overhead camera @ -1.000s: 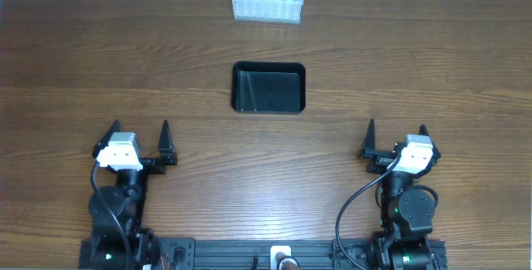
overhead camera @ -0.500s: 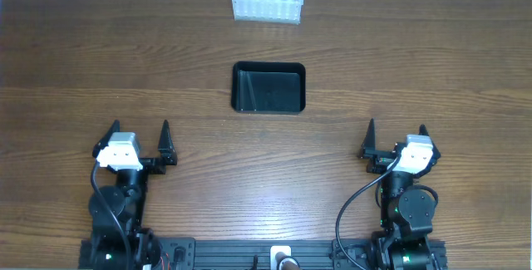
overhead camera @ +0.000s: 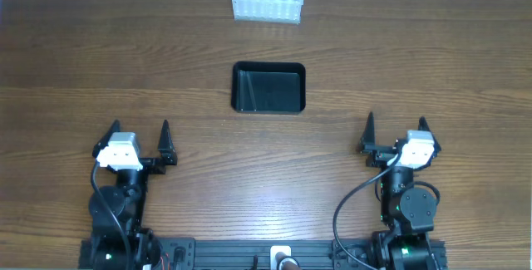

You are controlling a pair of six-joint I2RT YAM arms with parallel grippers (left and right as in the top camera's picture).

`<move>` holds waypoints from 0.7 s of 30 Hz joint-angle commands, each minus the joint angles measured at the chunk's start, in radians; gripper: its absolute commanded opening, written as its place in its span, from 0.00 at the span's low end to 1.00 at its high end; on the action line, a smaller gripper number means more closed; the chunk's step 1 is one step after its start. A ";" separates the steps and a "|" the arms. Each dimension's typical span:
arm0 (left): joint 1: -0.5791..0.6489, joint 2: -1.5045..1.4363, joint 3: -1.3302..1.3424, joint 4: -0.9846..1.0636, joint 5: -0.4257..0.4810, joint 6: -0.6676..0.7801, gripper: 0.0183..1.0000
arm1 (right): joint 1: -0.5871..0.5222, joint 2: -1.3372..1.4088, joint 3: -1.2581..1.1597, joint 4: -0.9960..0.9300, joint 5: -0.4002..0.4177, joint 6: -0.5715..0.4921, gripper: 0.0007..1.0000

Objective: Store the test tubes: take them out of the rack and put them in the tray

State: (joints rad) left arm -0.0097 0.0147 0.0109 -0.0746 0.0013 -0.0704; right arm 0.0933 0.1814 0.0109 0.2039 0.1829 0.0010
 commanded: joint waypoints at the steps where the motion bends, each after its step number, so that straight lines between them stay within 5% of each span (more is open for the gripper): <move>1: 0.006 -0.008 -0.005 -0.002 0.014 0.014 1.00 | -0.002 0.237 0.045 0.173 -0.037 0.009 0.99; 9: 0.006 -0.008 -0.005 -0.002 0.014 0.014 1.00 | 0.035 0.783 0.391 0.217 -0.169 0.010 0.99; 21: 0.006 -0.008 -0.005 -0.002 0.014 0.014 1.00 | 0.338 1.455 1.029 -0.013 -0.151 0.135 0.94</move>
State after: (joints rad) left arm -0.0097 0.0147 0.0109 -0.0753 0.0013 -0.0704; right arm 0.3775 1.5398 0.9096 0.2287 0.0349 0.0586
